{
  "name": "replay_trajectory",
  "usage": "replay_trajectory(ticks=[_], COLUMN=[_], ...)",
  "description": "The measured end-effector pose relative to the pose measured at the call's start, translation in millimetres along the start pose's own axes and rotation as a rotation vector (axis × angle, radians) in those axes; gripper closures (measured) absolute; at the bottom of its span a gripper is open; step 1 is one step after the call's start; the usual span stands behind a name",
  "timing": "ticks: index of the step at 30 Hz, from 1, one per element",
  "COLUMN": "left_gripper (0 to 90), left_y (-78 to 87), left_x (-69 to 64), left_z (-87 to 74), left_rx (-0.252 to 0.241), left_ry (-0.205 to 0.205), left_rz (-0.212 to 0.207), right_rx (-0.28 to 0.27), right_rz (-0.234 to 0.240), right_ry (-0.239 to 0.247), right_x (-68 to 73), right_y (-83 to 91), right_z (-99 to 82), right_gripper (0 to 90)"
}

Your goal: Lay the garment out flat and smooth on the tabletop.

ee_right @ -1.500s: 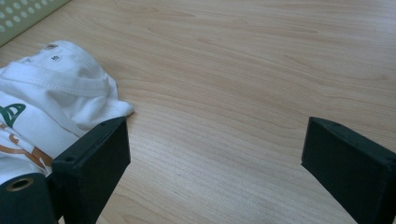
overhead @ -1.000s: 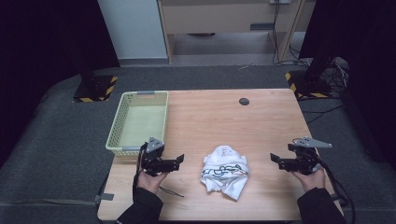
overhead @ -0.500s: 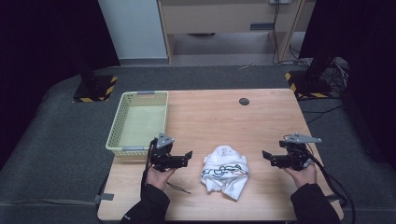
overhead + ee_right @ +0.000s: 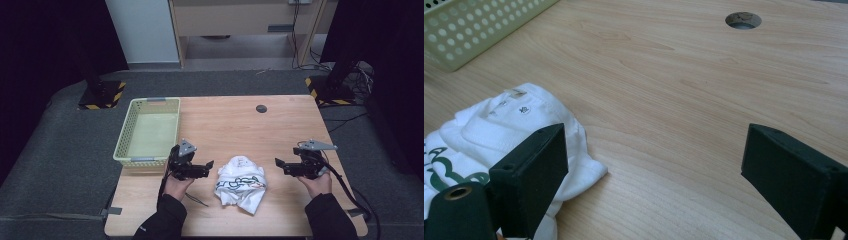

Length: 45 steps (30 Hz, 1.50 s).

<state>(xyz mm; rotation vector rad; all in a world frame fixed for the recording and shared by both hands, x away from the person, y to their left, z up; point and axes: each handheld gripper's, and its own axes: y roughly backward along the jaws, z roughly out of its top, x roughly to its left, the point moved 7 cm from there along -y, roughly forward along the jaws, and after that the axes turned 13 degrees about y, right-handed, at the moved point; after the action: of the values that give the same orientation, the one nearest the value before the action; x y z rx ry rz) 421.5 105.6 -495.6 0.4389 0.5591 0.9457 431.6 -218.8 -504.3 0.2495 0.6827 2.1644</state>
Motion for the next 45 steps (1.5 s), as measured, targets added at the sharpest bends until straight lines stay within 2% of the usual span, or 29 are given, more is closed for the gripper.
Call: replay_trajectory(ticks=[4, 12, 17, 29, 38, 45], left_gripper=[10.5, 12.7, 14.2, 19.2, 21.6, 27.7], left_y=[-6.0, -21.1, -30.6, -43.7, -54.4, -59.4], left_x=[-3.8, -9.0, -8.6, -8.9, -12.0, -15.3], left_z=[1.3, 1.0, -1.4, -8.0, -20.1, -26.5], left_rx=[0.006, 0.029, 0.058, 0.106, 0.157, 0.184], left_ry=[-0.009, 0.004, 0.037, 0.051, 0.06, 0.072], left_rz=[0.0, -0.024, -0.056, -0.061, -0.062, -0.08], right_rx=[-0.009, 0.01, 0.03, 0.066, 0.108, 0.141], right_rz=[0.001, 0.009, 0.015, 0.031, 0.069, 0.103], right_ry=[-0.005, 0.005, 0.01, 0.014, 0.009, 0.014], right_x=[0.7, 4.7, 9.1, 16.1, 23.6, 31.4], right_y=[-2.7, -12.8, -21.5, -35.7, -45.8, -52.5], right_z=[1.2, 0.7, -0.3, -5.8, -14.6, -21.5], right_gripper=[12.4, 13.4, 14.4, 15.9, 18.3, 21.6])
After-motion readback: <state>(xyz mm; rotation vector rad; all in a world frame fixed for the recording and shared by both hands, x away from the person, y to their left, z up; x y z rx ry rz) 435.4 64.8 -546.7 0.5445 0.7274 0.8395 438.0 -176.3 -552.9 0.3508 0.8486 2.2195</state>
